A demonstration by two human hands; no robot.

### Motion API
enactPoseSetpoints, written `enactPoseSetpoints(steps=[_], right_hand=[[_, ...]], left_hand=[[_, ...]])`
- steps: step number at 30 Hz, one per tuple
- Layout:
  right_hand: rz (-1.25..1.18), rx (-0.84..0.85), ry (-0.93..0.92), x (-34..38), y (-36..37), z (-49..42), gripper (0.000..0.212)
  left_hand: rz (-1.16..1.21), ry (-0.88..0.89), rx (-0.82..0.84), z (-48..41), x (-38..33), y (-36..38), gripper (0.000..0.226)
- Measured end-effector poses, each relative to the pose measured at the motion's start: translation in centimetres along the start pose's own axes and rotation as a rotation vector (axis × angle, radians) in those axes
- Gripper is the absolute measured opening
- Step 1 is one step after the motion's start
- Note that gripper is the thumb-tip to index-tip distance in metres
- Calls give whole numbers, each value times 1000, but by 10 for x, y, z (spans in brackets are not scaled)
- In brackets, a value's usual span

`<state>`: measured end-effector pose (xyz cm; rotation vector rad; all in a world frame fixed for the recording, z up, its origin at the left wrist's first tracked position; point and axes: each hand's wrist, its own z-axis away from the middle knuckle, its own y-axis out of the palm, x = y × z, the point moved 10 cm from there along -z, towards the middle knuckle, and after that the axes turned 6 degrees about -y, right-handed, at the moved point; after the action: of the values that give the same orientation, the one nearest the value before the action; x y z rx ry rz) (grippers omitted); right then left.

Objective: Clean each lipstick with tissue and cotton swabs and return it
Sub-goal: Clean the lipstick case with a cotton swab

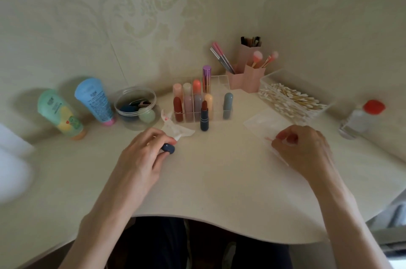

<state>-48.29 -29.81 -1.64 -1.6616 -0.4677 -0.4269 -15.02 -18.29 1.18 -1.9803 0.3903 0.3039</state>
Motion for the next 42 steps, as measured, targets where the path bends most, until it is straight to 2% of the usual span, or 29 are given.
enactPoseSetpoints(steps=[7,12,17,19,22,26,31,35,40,42], right_hand=[[22,65,-77,-1,3,-1,3],[29,0,-147,7,3,-7,9],[-49,-52,-216,36,8,-13,10],[-109,-31,-217,47,13,-14,12],[-156,19,-205,61,25,-12,12],[-247,-29,-215,69,33,-4,4],[-356,-70,-235,68,32,-1,5],[-409,-45,-225,63,35,0,8],[-606,33,-177,57,42,-5,12],[-690,73,-170,56,46,-5,15]], left_hand=[[-47,1,10,-5,7,11,38],[25,-65,-54,-5,7,3,56],[142,-90,-269,-4,-29,-19,34],[269,-163,-234,-4,-44,-1,37],[397,-384,-136,-8,-39,37,51],[446,-545,-54,-21,-29,61,53],[288,-578,-61,-42,-20,66,29],[232,-574,-54,-53,-16,69,22],[313,-467,-91,-51,-18,66,20],[464,-488,-9,-45,-18,71,19]])
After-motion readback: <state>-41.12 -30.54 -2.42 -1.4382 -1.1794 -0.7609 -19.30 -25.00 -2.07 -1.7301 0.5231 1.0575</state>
